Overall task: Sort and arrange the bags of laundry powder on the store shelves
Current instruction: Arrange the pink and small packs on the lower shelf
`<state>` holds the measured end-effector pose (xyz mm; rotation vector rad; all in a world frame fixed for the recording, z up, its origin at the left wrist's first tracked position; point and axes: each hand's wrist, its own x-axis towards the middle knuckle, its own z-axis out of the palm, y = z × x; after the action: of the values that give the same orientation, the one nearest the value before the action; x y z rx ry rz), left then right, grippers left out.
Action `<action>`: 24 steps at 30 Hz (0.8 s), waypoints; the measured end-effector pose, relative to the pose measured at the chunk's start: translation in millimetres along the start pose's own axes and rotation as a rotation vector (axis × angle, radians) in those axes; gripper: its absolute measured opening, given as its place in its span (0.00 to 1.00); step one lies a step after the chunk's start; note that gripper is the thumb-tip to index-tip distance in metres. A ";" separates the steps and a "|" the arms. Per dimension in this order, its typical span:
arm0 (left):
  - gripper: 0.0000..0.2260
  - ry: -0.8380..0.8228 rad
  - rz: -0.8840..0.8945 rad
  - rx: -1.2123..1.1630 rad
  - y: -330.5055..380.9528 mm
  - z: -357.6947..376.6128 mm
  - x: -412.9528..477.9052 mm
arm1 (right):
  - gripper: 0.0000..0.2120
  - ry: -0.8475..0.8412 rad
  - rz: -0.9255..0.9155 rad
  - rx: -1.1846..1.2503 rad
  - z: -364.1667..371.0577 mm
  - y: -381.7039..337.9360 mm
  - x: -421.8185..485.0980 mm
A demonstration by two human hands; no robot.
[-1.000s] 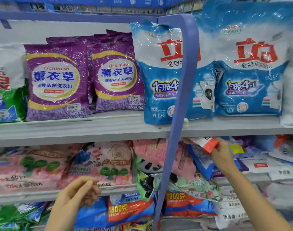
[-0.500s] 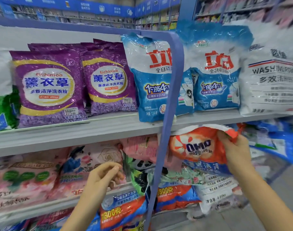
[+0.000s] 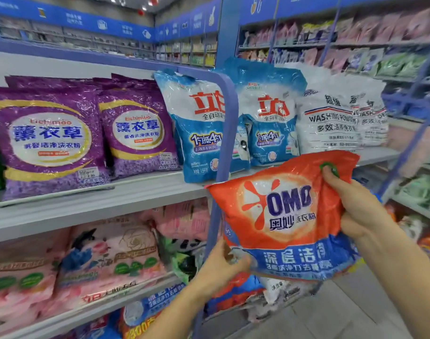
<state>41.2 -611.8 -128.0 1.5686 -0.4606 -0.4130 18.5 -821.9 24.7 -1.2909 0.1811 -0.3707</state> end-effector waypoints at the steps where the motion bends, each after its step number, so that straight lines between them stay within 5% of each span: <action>1: 0.02 0.038 0.052 -0.032 6.1 0.5 1.1 | 0.07 -0.014 0.036 0.013 2.4 -2.5 -3.2; 4: 0.13 0.145 0.211 -0.206 21.7 -1.8 -2.5 | 0.14 -0.039 0.098 0.077 11.6 -9.2 -9.7; 8: 0.34 0.293 0.303 -0.384 37.1 -9.6 -14.3 | 0.14 -0.100 -0.077 -0.013 21.2 -21.9 -12.2; 12: 0.29 0.407 0.348 -0.389 49.7 -39.1 -32.5 | 0.09 -0.211 -0.440 -0.370 22.0 -41.3 -14.2; 17: 0.20 0.491 0.353 -0.271 65.1 -73.5 -64.6 | 0.17 -0.267 -0.892 -0.884 80.2 -58.7 -20.1; 22: 0.20 0.603 0.384 -0.086 79.4 -89.4 -91.9 | 0.15 -0.679 -0.939 -1.326 177.7 -39.1 -25.6; 24: 0.16 0.678 0.386 -0.035 82.5 -99.3 -103.2 | 0.11 -0.787 -0.962 -1.213 199.3 -31.4 -23.2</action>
<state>2.4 -475.7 -42.6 1.4384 -0.2122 0.4015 58.6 -640.9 107.5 -2.5859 -1.0870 -0.5459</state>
